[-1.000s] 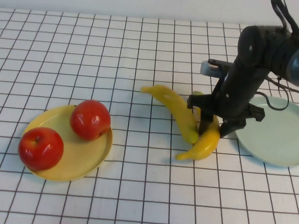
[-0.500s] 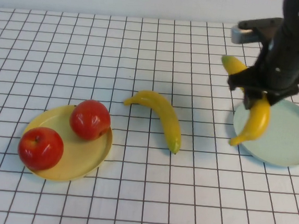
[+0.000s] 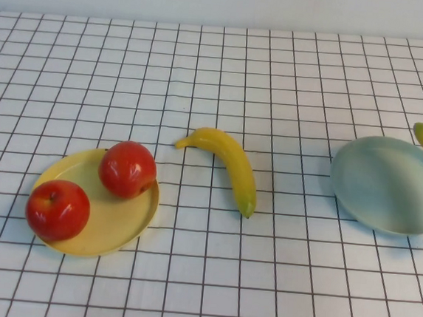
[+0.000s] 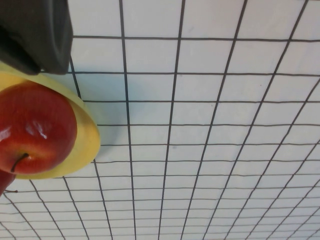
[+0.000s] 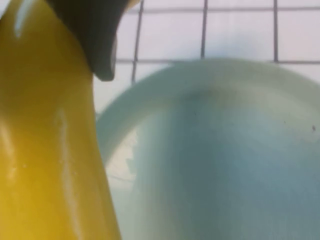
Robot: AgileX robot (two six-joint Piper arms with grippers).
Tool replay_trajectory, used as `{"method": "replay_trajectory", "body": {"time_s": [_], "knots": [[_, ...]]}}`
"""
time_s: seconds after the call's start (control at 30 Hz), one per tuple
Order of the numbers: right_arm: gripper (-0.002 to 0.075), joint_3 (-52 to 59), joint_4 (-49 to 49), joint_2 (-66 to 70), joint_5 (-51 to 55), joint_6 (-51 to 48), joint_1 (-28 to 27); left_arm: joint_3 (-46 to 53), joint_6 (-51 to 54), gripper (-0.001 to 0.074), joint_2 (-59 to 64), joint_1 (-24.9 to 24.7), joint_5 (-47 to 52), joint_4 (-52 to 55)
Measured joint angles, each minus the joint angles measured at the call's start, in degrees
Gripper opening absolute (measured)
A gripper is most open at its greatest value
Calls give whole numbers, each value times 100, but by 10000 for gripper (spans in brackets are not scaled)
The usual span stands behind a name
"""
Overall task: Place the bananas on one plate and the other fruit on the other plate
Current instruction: Put another type of fruit in the right plate
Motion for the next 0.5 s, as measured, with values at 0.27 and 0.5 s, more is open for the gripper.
{"method": "replay_trajectory", "body": {"time_s": [0.27,0.5], "knots": [[326,-244,369,811,-613,-522,0,0,0,-2,0,0,0,0],[326,-1105,829,1317,-586,-831,0,0,0,-2,0,0,0,0]]}}
